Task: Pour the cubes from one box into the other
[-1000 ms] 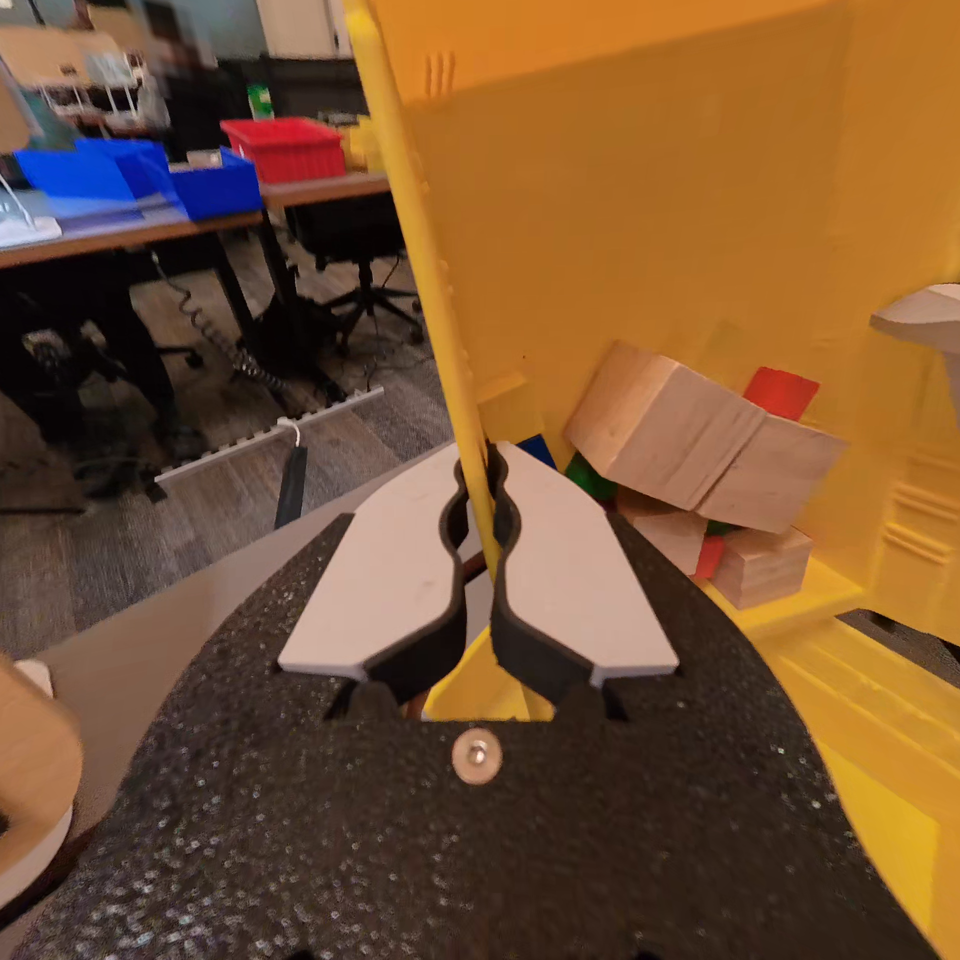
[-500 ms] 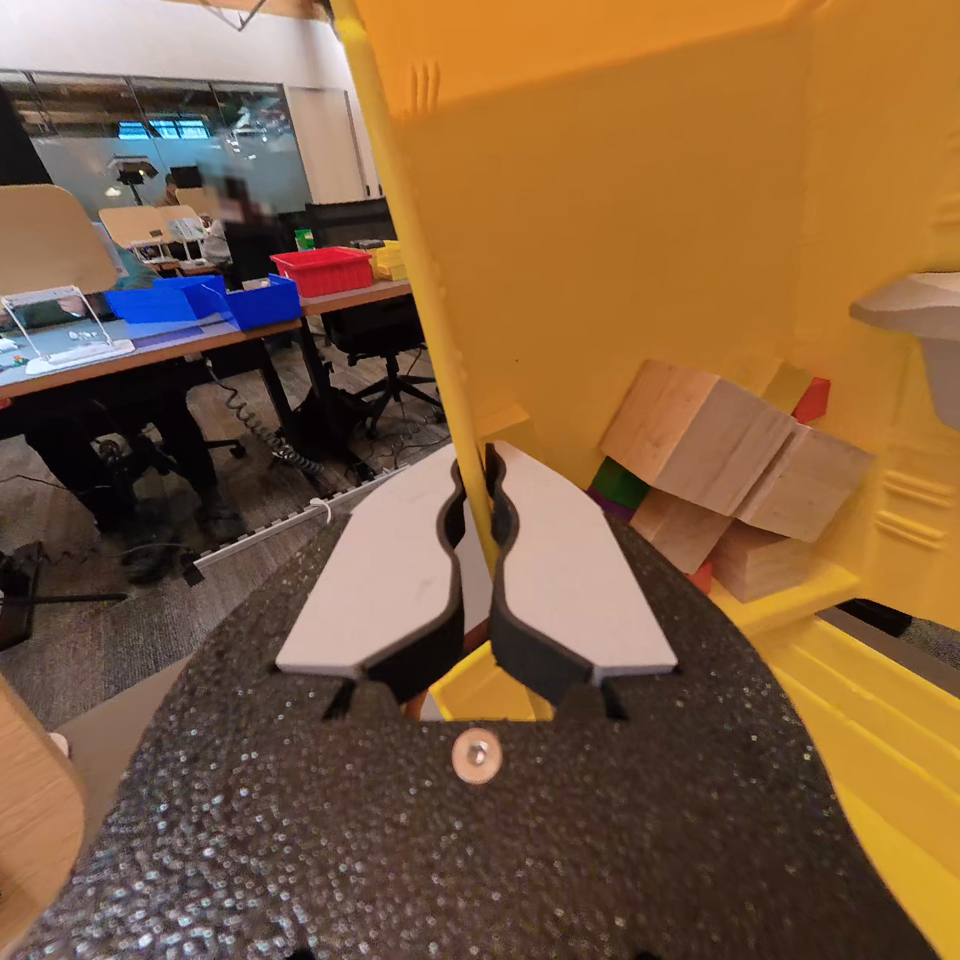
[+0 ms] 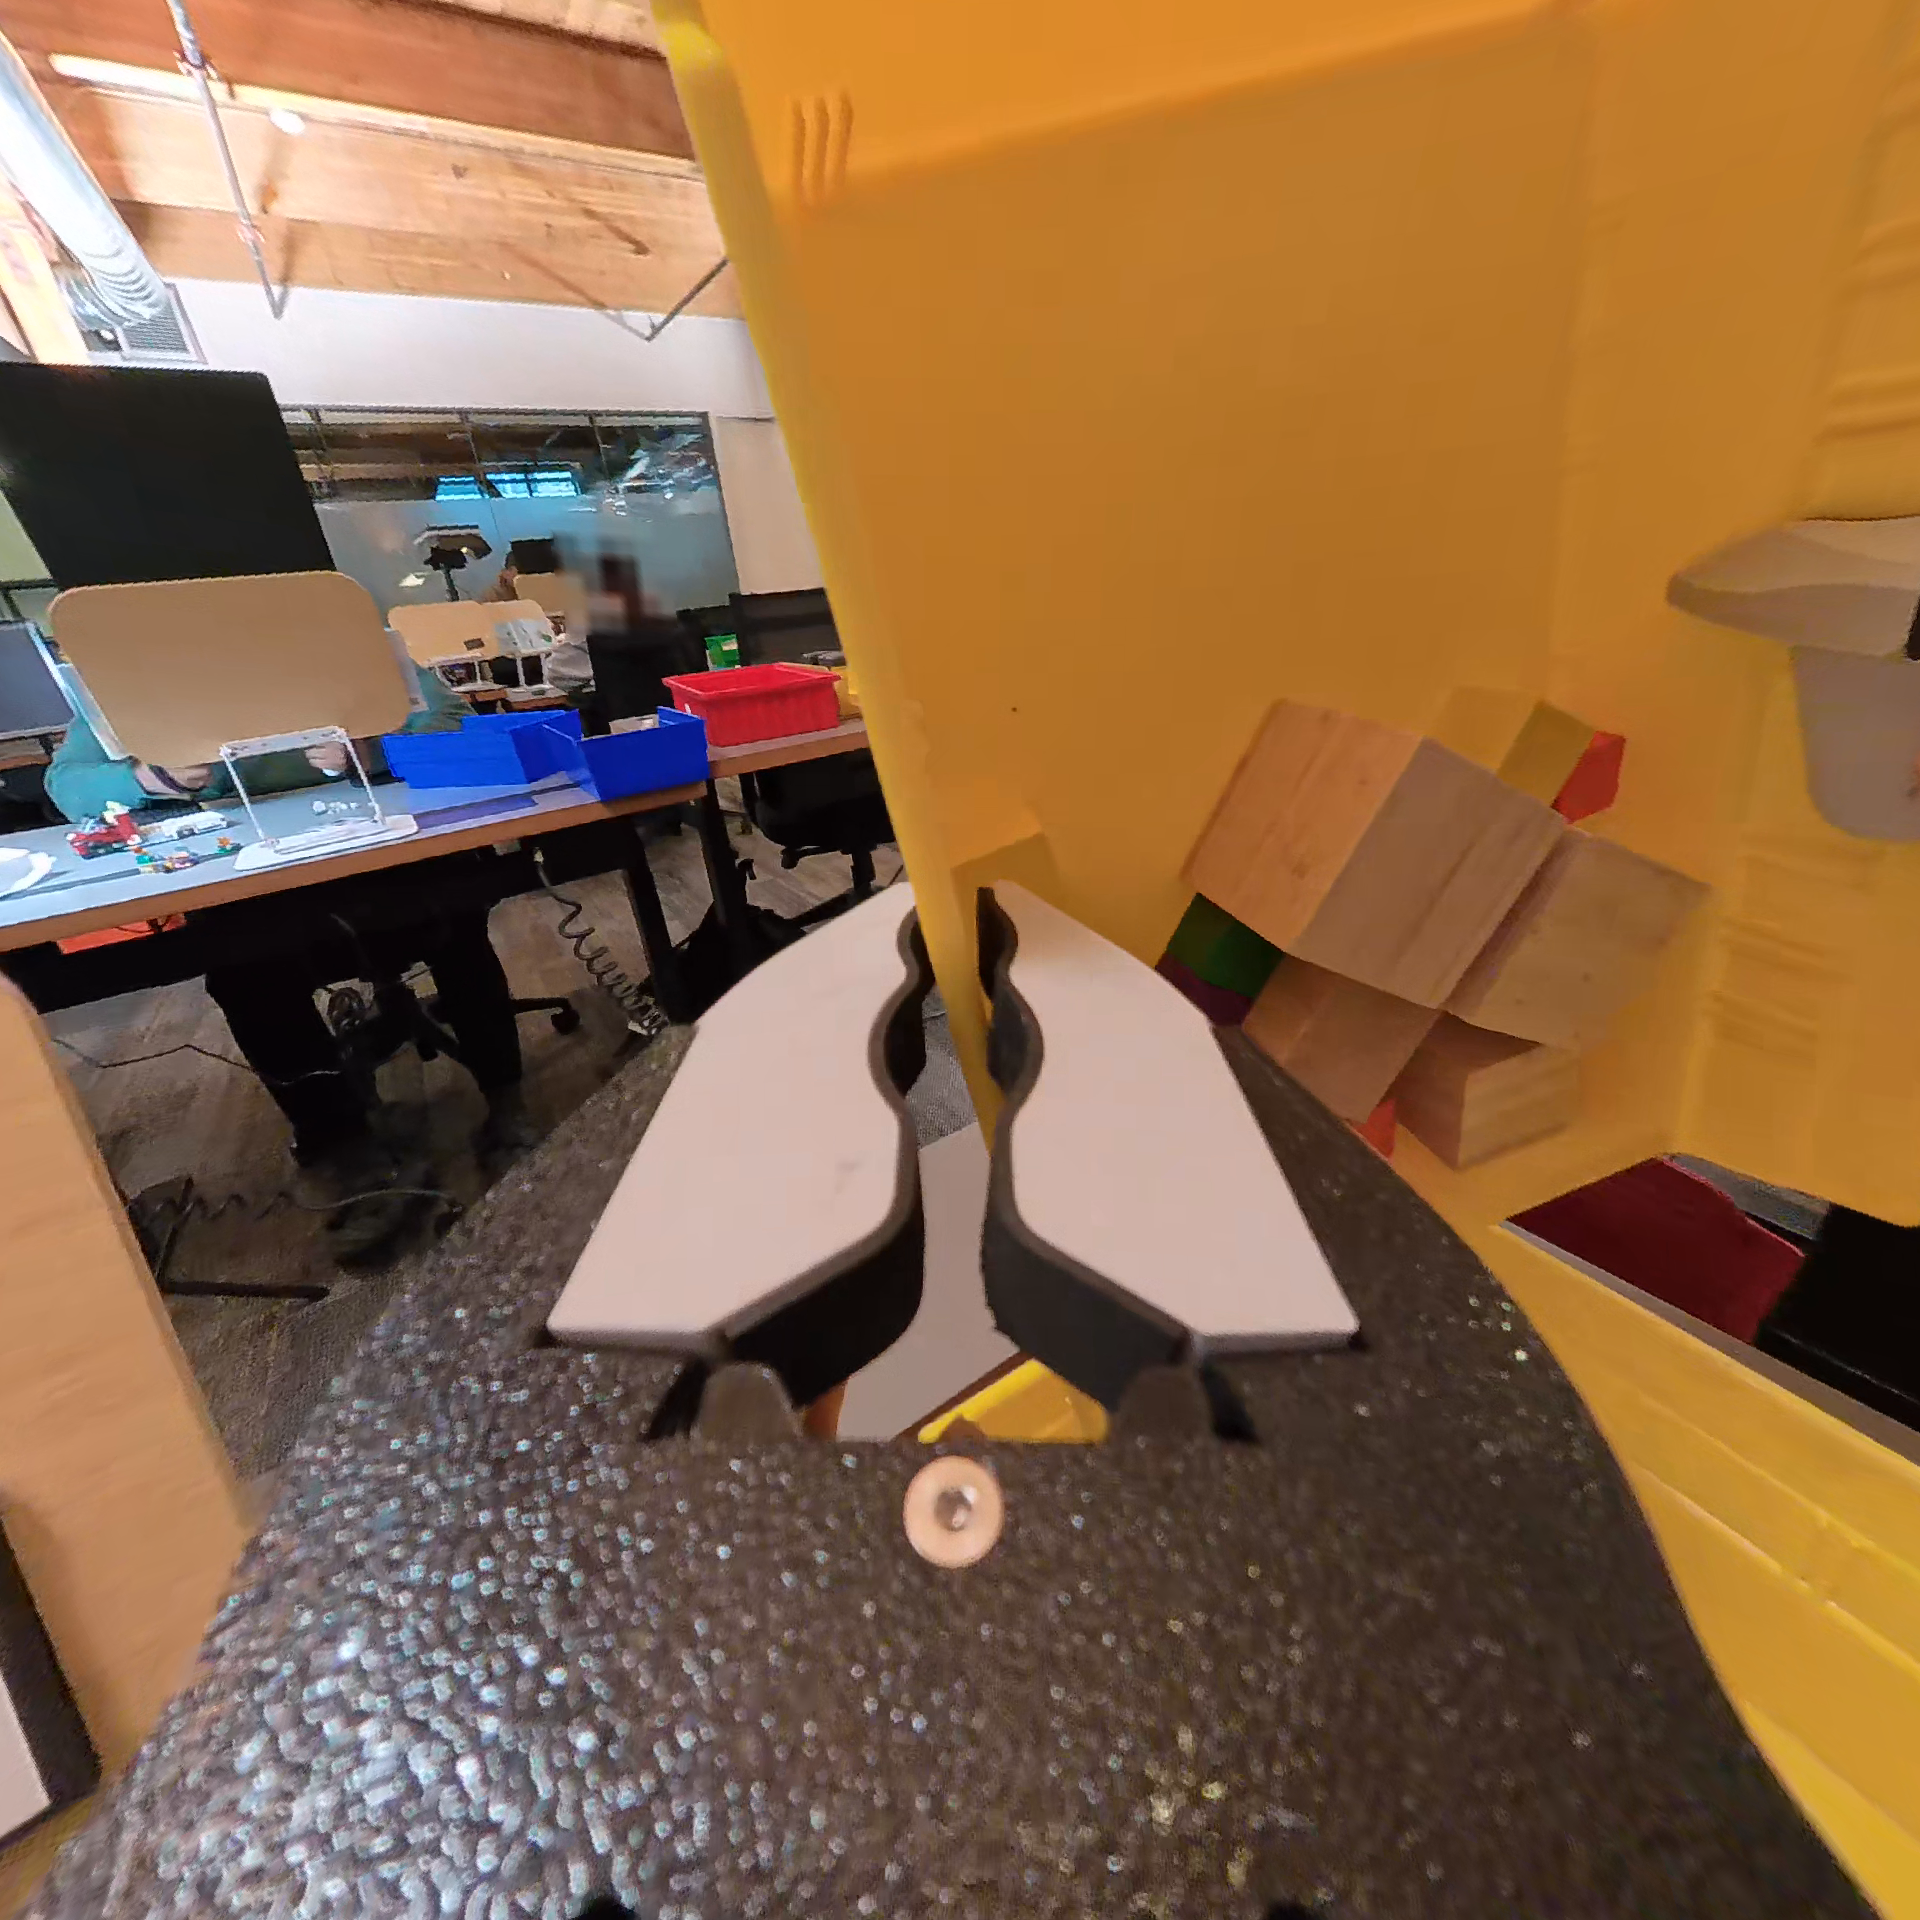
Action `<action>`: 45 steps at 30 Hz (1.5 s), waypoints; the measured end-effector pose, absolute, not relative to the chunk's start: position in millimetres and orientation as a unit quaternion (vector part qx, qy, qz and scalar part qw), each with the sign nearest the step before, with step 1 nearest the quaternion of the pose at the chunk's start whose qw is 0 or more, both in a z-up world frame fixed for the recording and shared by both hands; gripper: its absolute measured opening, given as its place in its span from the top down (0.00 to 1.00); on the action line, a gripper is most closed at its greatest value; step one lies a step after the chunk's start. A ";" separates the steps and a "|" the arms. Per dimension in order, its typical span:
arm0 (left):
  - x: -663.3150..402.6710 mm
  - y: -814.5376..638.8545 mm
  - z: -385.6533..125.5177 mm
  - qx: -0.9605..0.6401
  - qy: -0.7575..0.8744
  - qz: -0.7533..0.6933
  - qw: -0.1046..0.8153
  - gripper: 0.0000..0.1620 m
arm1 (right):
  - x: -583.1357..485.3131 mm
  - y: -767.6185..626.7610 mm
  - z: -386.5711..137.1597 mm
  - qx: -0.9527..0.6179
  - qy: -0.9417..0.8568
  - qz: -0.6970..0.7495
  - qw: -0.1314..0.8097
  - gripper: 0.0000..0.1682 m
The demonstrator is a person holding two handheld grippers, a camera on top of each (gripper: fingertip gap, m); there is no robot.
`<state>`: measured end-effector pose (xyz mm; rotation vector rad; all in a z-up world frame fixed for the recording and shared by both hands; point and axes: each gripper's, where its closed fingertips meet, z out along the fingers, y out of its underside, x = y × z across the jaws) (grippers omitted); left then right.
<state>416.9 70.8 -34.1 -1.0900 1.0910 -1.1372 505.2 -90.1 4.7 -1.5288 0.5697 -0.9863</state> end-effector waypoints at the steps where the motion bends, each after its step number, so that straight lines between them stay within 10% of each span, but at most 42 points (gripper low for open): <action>1: 417.0 71.1 -36.4 -0.469 0.464 -0.485 0.574 0.96 | 505.8 -89.4 3.3 -0.654 0.241 -0.423 0.579 0.97; 45: 411.9 69.0 -35.4 -0.462 0.425 -0.488 0.606 0.96 | 509.7 -87.7 -7.9 -0.586 0.269 -0.379 0.664 0.98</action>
